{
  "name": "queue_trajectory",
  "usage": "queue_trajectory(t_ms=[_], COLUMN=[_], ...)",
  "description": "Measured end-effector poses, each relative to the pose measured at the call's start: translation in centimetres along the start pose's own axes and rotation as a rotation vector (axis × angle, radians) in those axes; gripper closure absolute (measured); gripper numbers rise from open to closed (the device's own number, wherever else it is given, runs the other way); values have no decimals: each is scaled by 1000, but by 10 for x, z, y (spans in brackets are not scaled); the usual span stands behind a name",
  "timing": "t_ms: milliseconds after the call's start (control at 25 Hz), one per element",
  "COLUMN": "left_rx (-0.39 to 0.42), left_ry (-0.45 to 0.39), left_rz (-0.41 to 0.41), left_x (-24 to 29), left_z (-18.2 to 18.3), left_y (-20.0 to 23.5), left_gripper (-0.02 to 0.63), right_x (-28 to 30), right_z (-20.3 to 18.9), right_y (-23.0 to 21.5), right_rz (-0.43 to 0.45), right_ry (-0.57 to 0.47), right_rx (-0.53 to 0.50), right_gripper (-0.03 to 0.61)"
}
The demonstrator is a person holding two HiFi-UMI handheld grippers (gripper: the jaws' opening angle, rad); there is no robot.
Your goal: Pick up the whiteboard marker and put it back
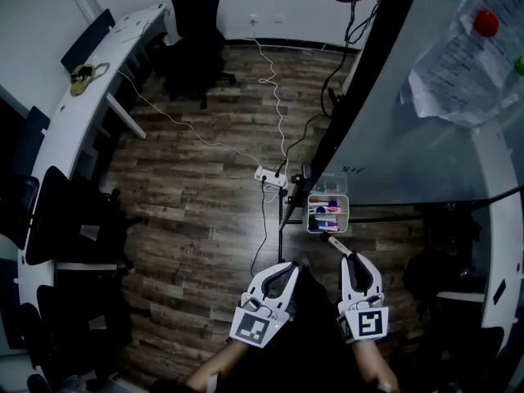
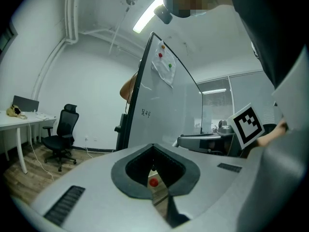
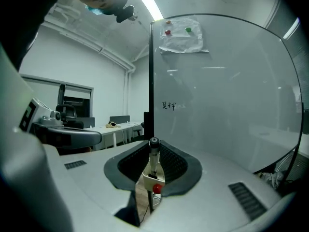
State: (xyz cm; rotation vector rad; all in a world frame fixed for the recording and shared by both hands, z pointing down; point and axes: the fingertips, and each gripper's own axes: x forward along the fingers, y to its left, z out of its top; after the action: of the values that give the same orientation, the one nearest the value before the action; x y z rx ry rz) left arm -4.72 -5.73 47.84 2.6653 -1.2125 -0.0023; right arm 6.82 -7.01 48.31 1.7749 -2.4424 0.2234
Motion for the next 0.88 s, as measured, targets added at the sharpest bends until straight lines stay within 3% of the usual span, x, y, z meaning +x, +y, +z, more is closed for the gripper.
queue_trajectory(t_ms=[160, 440, 880], left_rx=[-10, -24, -45], left_ry=[19, 36, 62], left_rz=[-4, -2, 12], left_x=[16, 37, 50], left_z=[-6, -11, -22], left_y=[3, 7, 16], left_gripper=[606, 606, 606], right_x=[14, 36, 56], right_z=[-13, -29, -54], right_y=[-10, -17, -17], right_rz=[-2, 28, 58], right_ry=[69, 55, 123], right_rx=[-20, -12, -35], right_gripper=[500, 500, 500])
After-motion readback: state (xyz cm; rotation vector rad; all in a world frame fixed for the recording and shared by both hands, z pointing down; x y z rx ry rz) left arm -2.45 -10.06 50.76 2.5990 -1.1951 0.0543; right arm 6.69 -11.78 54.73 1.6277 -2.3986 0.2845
